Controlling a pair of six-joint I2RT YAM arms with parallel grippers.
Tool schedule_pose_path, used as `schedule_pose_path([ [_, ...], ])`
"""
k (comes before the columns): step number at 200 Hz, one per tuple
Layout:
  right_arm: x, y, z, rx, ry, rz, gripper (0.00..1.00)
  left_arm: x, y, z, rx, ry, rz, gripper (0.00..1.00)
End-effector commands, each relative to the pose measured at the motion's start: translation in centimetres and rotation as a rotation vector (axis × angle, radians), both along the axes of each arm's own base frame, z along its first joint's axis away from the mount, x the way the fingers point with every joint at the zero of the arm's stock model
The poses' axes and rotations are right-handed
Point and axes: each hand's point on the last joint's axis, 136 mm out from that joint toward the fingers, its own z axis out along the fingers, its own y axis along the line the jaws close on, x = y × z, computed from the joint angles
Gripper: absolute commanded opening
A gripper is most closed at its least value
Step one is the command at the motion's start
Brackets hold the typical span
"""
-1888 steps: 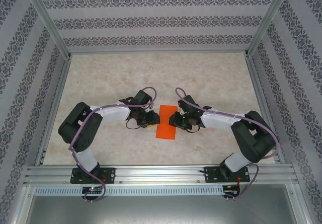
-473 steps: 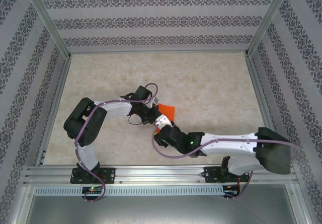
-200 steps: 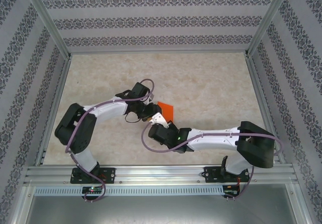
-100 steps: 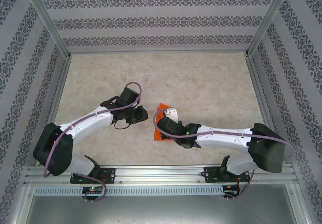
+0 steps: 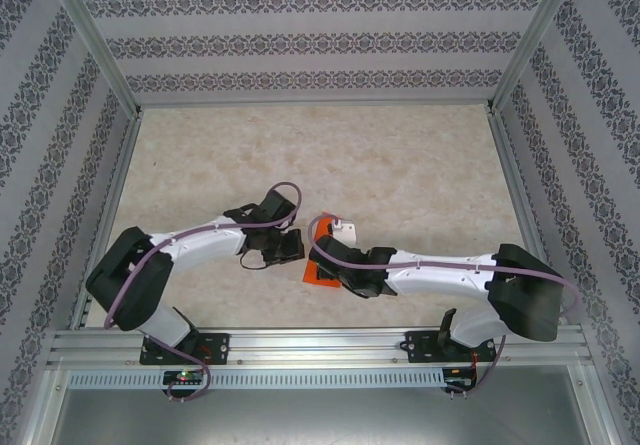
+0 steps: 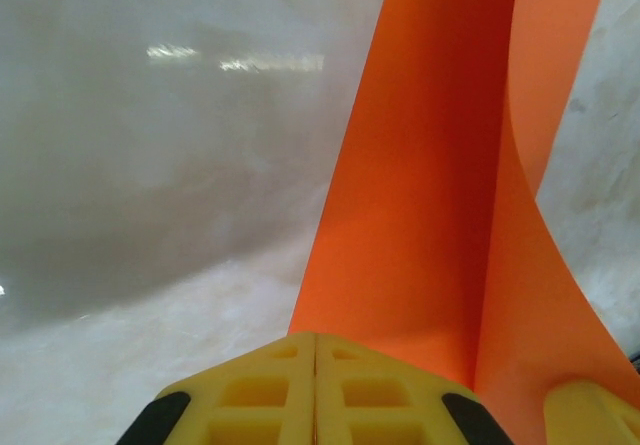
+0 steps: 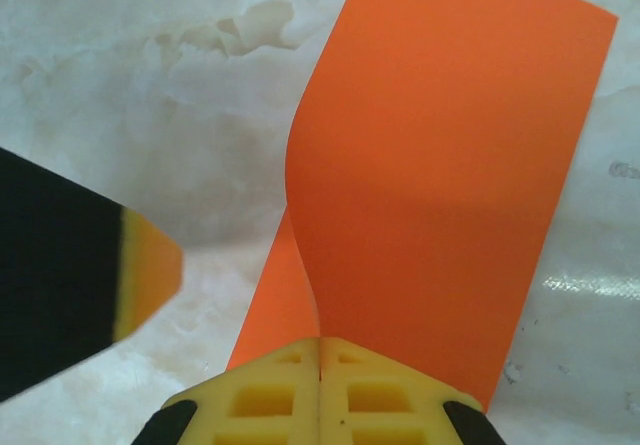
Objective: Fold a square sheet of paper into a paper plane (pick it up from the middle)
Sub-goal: Fold the triangle a second time at the center of the table.
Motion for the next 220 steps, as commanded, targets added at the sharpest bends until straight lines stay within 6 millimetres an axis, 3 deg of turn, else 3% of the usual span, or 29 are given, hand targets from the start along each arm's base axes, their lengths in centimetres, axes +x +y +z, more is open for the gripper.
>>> schedule_pose_path([
  [1, -0.3, 0.5, -0.9, 0.023, 0.030, -0.005, 0.00, 0.0, -2.7, 0.6, -0.054, -0.009, -0.040, 0.05],
  [110, -0.9, 0.7, -3.1, 0.102, 0.095, -0.016, 0.00, -0.9, -3.4, -2.4, -0.070, 0.035, -0.020, 0.04],
  [220, -0.5, 0.3, -2.9, 0.150, 0.099, -0.046, 0.00, -1.7, -4.1, -1.3, -0.144, 0.042, -0.008, 0.06],
])
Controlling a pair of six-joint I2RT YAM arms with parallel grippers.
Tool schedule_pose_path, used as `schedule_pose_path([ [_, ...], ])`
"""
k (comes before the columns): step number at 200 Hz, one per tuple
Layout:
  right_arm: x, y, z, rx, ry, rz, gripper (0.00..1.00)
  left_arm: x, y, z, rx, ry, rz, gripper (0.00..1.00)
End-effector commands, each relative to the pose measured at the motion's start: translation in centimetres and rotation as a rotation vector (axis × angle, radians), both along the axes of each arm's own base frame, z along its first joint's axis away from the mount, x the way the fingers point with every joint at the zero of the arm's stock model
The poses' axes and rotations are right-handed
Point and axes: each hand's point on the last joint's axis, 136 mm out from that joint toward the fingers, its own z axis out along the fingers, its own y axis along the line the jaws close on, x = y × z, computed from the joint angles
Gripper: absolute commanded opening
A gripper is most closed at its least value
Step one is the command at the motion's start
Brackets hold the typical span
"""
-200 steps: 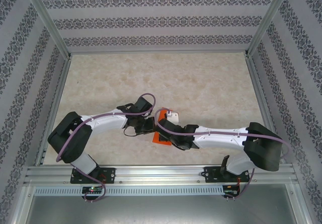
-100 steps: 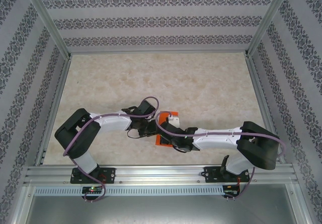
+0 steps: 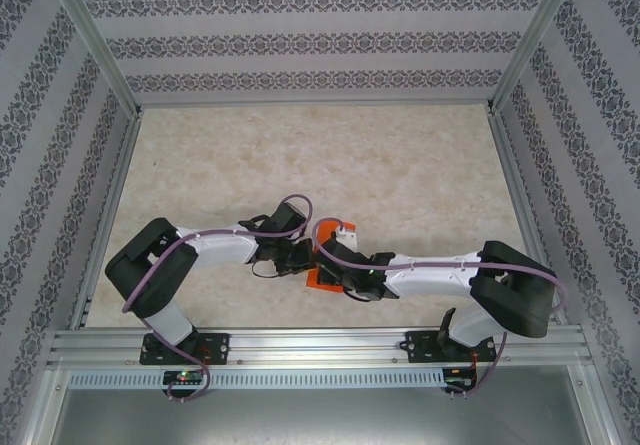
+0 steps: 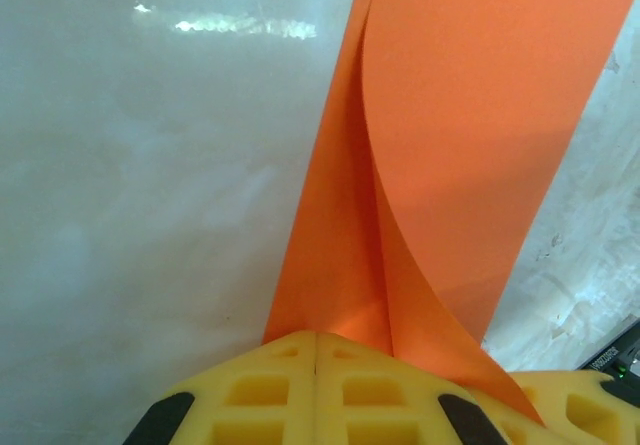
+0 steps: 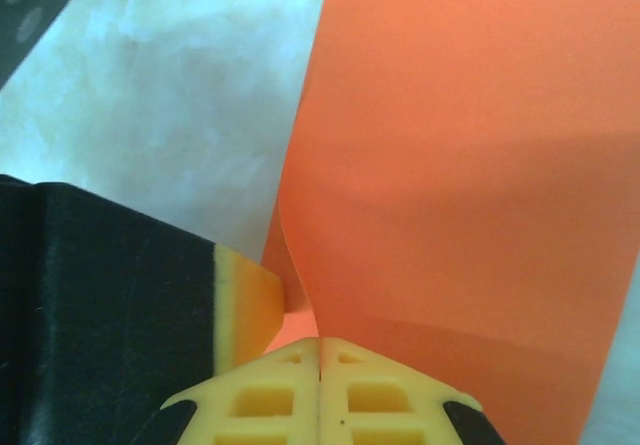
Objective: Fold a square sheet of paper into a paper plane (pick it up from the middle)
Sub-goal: Fold the triangle a second time at the center of the table.
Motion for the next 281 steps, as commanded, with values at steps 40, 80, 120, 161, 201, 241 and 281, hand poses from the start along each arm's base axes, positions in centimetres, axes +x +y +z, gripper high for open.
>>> schedule_pose_path([
  [40, 0.2, -0.1, 0.7, 0.039, -0.002, 0.001, 0.00, -0.7, -0.7, -0.9, 0.005, 0.010, -0.019, 0.04],
  [80, 0.3, -0.8, 0.7, 0.056, 0.017, 0.033, 0.02, -1.1, 0.4, -2.2, 0.058, 0.021, -0.011, 0.03],
  [120, 0.4, -0.6, 0.4, 0.139, 0.065, 0.114, 0.04, -1.1, 0.7, -2.4, 0.082, 0.016, -0.028, 0.03],
  [161, 1.1, -1.2, 0.3, 0.177, 0.093, 0.165, 0.05, -1.2, 1.0, -2.7, 0.107, 0.017, -0.038, 0.03],
  [201, 2.1, -2.4, 0.4, 0.196, 0.106, 0.176, 0.05, -1.2, 1.0, -2.6, 0.110, 0.015, -0.044, 0.03],
  [241, 2.2, -2.7, 0.8, 0.228, 0.119, 0.213, 0.06, -1.0, 0.9, -2.4, 0.110, 0.009, -0.045, 0.03],
  [281, 2.3, -2.6, 1.6, 0.275, 0.142, 0.289, 0.07, -0.6, 0.5, -2.1, 0.115, 0.003, -0.057, 0.03],
])
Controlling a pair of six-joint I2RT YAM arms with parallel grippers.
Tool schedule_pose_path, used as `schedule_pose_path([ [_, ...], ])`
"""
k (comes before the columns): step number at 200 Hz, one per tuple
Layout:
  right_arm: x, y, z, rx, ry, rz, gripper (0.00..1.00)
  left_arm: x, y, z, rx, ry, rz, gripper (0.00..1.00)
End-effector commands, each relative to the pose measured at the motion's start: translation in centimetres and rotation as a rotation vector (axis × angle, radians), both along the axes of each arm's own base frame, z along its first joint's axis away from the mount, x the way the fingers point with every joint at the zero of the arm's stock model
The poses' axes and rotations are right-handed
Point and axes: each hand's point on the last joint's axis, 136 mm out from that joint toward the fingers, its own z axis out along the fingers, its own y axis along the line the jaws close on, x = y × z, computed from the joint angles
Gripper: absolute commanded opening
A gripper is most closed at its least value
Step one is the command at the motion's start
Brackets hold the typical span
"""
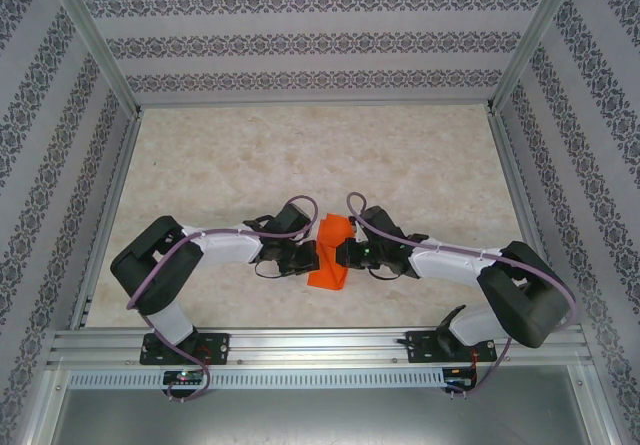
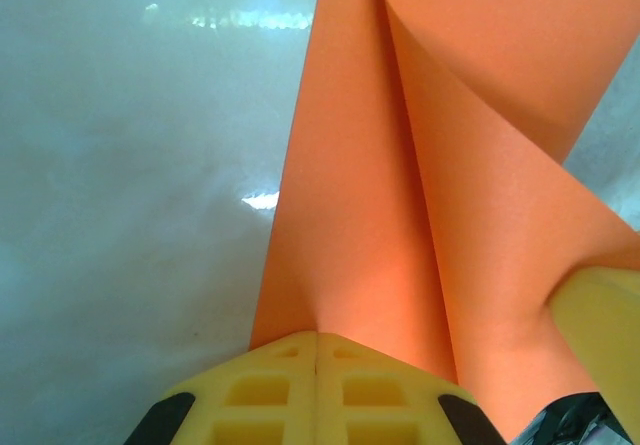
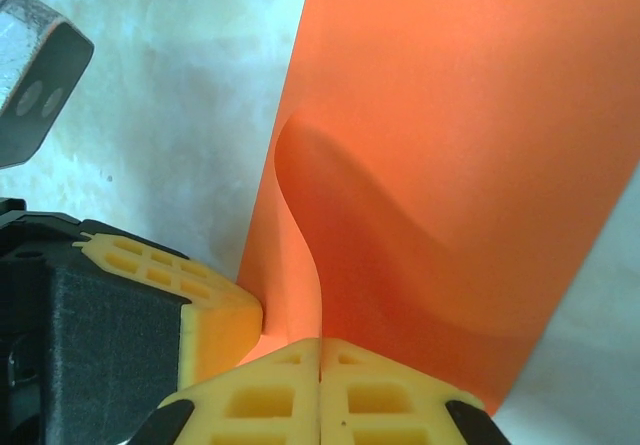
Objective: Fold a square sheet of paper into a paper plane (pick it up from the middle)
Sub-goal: Fold the triangle a second time at the center of the table.
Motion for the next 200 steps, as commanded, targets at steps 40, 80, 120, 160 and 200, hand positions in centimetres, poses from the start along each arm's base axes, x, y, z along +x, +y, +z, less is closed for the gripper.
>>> schedule_pose_path([
  [40, -2.0, 1.6, 2.0, 0.127, 0.019, 0.201, 0.09, -0.2, 0.9, -1.5, 0.099, 0.005, -0.015, 0.03],
  [80, -1.7, 1.0, 0.8, 0.072, 0.039, 0.196, 0.09, 0.0, 0.7, -1.3, 0.096, -0.001, -0.015, 0.03],
  [120, -1.1, 0.5, 0.1, 0.044, 0.042, 0.191, 0.09, -0.1, 1.0, -1.4, 0.104, 0.001, -0.014, 0.03],
  [160, -0.7, 0.2, 0.1, 0.038, 0.047, 0.208, 0.09, -0.1, 1.0, -1.5, 0.106, 0.002, -0.015, 0.03],
  [200, -0.5, 0.1, -0.1, 0.042, 0.072, 0.247, 0.09, -0.2, 1.1, -1.5, 0.108, 0.002, -0.015, 0.03],
])
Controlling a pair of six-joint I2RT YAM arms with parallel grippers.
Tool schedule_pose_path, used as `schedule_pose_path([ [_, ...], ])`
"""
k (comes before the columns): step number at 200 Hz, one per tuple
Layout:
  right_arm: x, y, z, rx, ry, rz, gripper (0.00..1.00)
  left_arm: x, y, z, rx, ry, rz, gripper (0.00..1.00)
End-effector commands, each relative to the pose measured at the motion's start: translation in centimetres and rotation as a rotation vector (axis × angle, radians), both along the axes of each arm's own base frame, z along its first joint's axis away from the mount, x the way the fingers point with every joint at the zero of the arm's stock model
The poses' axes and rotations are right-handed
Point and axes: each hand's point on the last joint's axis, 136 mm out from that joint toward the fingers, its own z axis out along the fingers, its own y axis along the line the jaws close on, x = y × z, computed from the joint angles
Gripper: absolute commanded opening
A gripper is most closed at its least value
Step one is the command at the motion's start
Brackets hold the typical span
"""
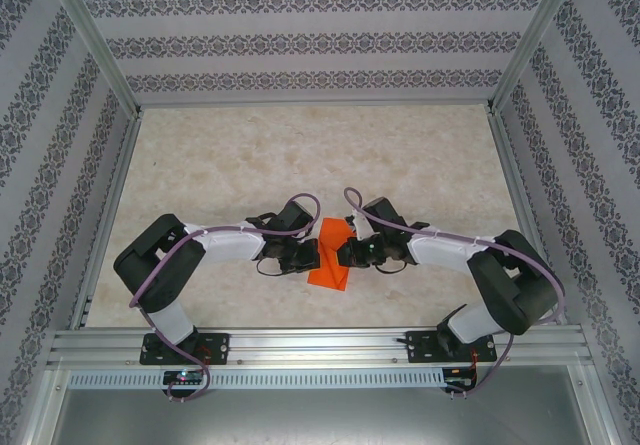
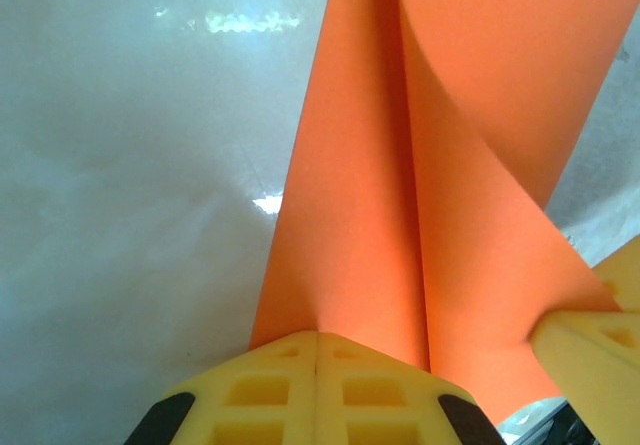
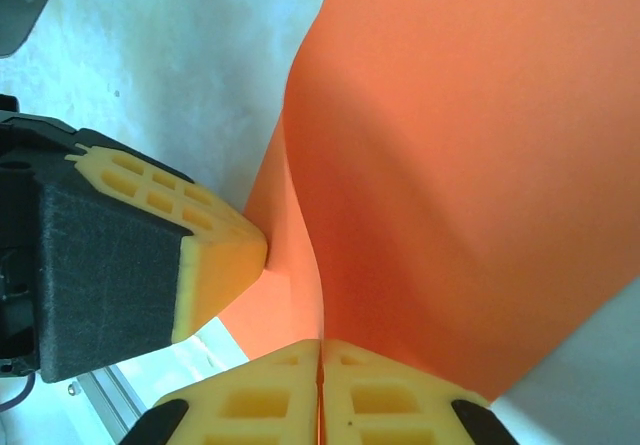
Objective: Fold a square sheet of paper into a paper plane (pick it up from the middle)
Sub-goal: Fold the triangle a second time at the center of the table.
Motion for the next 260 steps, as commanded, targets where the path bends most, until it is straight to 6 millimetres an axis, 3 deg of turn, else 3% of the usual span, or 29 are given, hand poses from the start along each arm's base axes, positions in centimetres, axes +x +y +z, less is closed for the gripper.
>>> schedule_pose_path([
  [1, 0.3, 0.4, 0.4, 0.019, 0.000, 0.055, 0.09, -0.6, 1.2, -1.4, 0.085, 0.010, -0.006, 0.03],
  [260, 1.7, 0.0, -1.1, -0.010, 0.065, 0.159, 0.11, -0.4, 1.2, -1.1, 0.099, -0.004, -0.022, 0.03],
])
